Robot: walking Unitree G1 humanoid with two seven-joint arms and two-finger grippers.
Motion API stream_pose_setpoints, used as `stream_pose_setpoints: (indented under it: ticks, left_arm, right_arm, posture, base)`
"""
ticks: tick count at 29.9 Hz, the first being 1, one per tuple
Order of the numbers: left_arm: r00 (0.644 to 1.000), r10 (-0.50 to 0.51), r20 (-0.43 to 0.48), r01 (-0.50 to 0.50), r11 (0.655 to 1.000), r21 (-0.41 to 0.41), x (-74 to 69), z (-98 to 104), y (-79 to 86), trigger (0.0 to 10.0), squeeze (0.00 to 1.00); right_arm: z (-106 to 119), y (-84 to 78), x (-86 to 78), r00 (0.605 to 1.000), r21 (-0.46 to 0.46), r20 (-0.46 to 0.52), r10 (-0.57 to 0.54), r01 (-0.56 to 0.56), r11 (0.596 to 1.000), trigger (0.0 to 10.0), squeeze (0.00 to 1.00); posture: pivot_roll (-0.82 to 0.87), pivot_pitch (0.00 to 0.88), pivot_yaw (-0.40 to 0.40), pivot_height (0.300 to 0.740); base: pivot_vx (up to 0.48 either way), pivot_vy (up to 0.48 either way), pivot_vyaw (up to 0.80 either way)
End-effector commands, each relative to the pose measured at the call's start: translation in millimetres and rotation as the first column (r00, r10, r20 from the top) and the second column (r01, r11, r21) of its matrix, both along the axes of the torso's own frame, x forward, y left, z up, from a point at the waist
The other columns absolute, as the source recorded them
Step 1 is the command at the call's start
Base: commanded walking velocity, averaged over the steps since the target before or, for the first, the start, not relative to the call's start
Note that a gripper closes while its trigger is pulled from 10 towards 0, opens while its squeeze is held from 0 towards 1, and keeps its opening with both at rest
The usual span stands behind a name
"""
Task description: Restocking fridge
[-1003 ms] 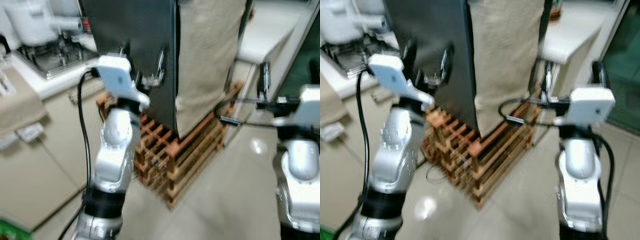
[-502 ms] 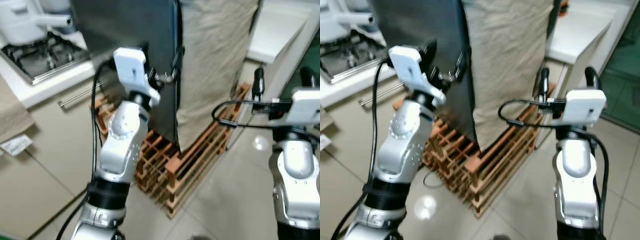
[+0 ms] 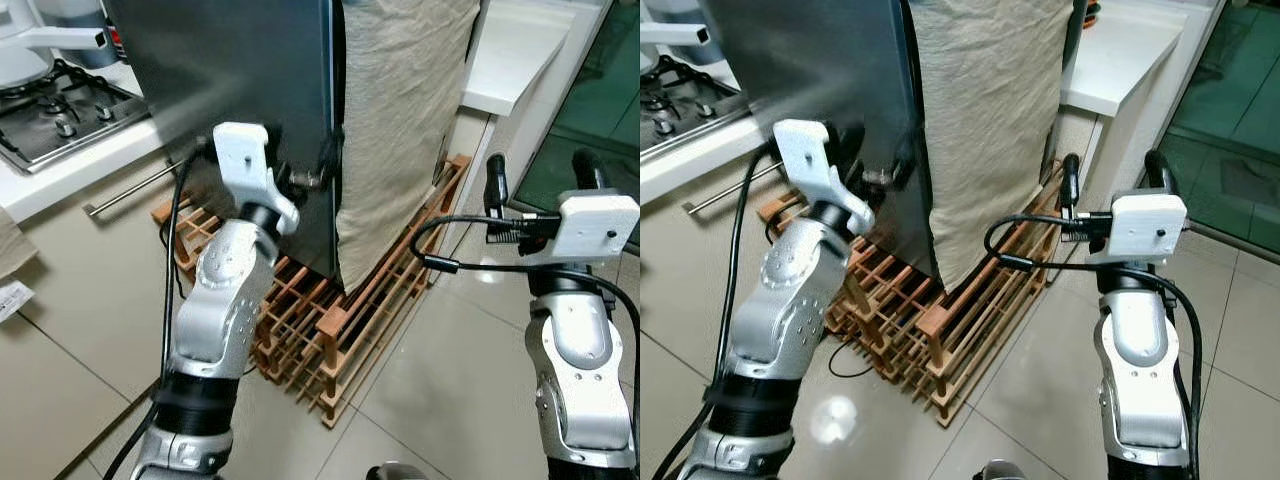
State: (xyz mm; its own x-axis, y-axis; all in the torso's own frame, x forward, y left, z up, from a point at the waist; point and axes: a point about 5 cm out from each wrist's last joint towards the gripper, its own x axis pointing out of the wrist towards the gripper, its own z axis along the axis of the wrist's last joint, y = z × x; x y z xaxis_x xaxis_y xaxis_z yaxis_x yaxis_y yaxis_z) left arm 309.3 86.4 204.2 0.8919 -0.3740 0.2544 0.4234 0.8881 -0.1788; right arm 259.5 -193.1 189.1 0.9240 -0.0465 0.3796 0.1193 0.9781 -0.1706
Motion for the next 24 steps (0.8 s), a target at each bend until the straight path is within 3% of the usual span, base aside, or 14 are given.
stream_pose_setpoints:
  ticks: [1, 8, 10, 14, 19, 24]
  left_arm:
    - [1.0, -0.027, -0.012, 0.027, 1.0, 0.011, -5.1, -1.5, 1.4, 10.0, 0.0]
    - [0.996, -0.068, -0.056, 0.067, 0.998, -0.005, -21.5, -8.0, -2.1, 10.0, 0.0]
    - [0.989, -0.137, -0.049, 0.136, 0.99, -0.032, -21.8, -3.0, -10.7, 10.0, 0.0]
    - [0.982, -0.181, -0.048, 0.18, 0.983, -0.028, -19.6, -1.3, -18.3, 10.0, 0.0]
    - [0.985, -0.167, -0.033, 0.166, 0.985, -0.035, -18.0, 4.0, -20.1, 10.0, 0.0]
    - [0.999, -0.044, 0.009, 0.044, 0.997, -0.058, -16.5, 15.7, 1.7, 10.0, 0.0]
  right_arm:
    - [-10.5, -4.0, 0.9, 0.998, 0.049, -0.058, -0.006, 0.008, 0.999, 10.0, 0.0]
    - [-20.7, -7.9, 1.5, 0.994, 0.068, -0.108, -0.003, 0.01, 0.998, 10.0, 0.0]
    - [-19.7, -4.2, 5.3, 0.994, 0.059, -0.105, 0.019, -0.013, 0.998, 10.0, 0.0]
    - [-19.0, -2.6, 10.1, 0.993, 0.064, -0.113, 0.024, -0.017, 0.998, 10.0, 0.0]
    - [-16.7, -3.4, 11.5, 0.995, 0.041, -0.102, 0.02, -0.015, 0.999, 10.0, 0.0]
    - [-18.2, -5.8, 11.8, 0.995, 0.032, -0.1, 0.021, -0.018, 0.999, 10.0, 0.0]
  posture:
    - [-0.18, 0.084, 0.049, 0.74]
    - [-0.15, 0.121, 0.021, 0.74]
    - [-0.14, 0.125, 0.013, 0.74]
    - [-0.14, 0.125, 0.015, 0.74]
    - [-0.15, 0.105, 0.019, 0.74]
    - [-0.14, 0.091, 0.016, 0.74]
  base:
    - [0.0, 0.0, 0.0]
    - [0.0, 0.0, 0.0]
    - [0.0, 0.0, 0.0]
    - [0.0, 0.0, -0.19]
    - [0.0, 0.0, -0.76]
    - [0.0, 0.0, 0.0]
